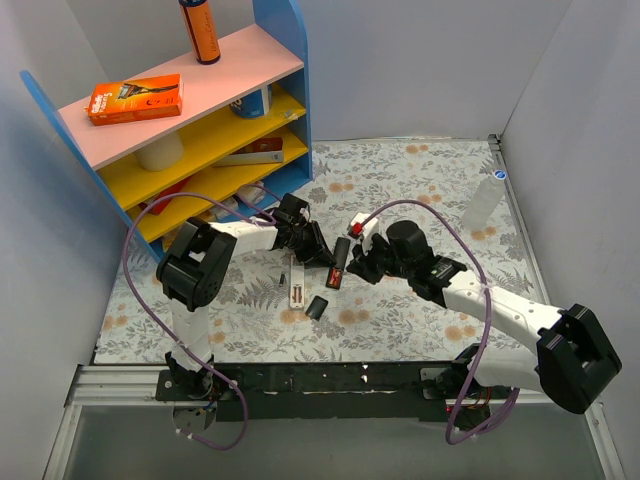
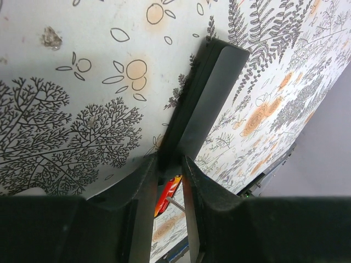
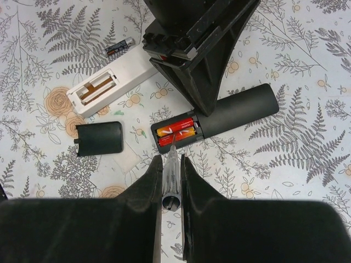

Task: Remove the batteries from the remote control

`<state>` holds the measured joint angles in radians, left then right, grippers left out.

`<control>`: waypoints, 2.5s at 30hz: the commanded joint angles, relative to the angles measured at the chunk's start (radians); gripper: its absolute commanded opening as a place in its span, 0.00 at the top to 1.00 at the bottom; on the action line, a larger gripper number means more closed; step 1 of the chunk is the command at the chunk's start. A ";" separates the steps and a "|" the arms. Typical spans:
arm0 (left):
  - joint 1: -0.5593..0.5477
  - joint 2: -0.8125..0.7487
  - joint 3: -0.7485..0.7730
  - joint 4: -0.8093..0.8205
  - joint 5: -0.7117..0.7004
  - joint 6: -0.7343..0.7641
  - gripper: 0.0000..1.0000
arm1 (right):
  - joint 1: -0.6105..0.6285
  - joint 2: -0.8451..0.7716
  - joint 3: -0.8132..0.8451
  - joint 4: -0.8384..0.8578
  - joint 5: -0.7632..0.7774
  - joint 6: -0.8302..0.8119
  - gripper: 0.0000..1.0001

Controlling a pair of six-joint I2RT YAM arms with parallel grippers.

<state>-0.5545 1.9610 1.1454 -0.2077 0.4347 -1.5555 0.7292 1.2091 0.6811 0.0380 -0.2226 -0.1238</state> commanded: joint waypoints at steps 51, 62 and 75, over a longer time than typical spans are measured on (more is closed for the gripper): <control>-0.005 0.013 -0.099 -0.122 -0.094 0.043 0.77 | 0.001 -0.117 -0.245 0.103 0.140 0.226 0.99; -0.002 0.012 -0.113 -0.131 -0.102 0.052 0.78 | -0.001 -0.181 -0.321 0.143 0.138 0.263 0.99; 0.002 0.016 -0.124 -0.136 -0.103 0.064 0.80 | -0.001 -0.210 -0.330 0.249 0.008 0.154 0.99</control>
<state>-0.5518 1.9396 1.0916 -0.1677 0.4385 -1.5505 0.7273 1.0260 0.3969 0.2241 -0.1345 0.0753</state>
